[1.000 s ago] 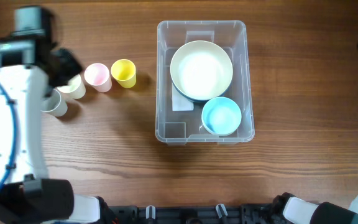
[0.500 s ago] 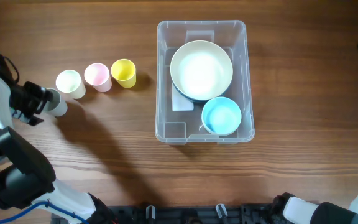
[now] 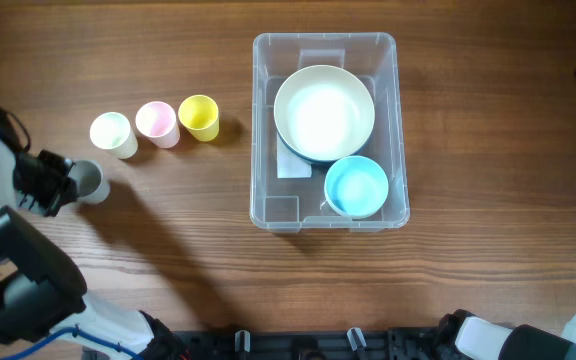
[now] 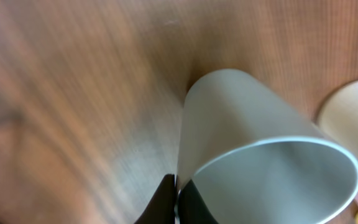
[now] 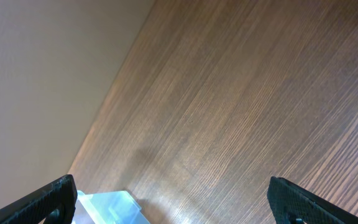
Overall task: Pack container
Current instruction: 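Reach the left gripper to the gray cup and grasp it, then place the gray cup in the container left of the blue bowl, then move the left gripper to the cream cup and grasp it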
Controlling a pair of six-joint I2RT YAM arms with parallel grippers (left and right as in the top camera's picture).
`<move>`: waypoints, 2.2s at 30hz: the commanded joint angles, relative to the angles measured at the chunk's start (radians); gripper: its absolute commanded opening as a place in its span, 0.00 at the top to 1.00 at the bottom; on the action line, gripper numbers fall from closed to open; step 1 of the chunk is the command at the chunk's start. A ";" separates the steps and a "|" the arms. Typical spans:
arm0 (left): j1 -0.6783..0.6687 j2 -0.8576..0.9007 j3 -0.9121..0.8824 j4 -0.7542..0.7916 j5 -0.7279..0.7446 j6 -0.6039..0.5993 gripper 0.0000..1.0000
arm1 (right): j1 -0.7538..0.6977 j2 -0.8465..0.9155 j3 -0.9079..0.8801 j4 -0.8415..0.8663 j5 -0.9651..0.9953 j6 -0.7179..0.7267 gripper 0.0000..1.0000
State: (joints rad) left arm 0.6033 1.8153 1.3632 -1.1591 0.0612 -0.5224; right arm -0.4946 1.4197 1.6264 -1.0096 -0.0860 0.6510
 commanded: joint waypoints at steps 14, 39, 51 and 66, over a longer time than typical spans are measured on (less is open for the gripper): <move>-0.988 -0.465 0.081 0.097 0.111 0.073 0.96 | 0.000 0.004 0.003 0.000 -0.005 0.006 0.00; -1.250 -0.152 -0.056 0.180 -0.054 0.047 0.96 | 0.000 0.004 0.003 0.000 -0.005 0.007 0.01; -1.239 -0.126 0.014 0.147 -0.051 0.047 0.62 | 0.000 0.004 0.003 0.000 -0.005 0.006 0.00; -0.645 -0.351 0.242 -0.050 -0.217 0.047 0.30 | 0.000 0.004 0.003 0.000 -0.005 0.007 0.00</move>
State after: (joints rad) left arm -0.2237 1.4200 1.6154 -1.1934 -0.1322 -0.4774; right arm -0.4946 1.4197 1.6264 -1.0096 -0.0860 0.6510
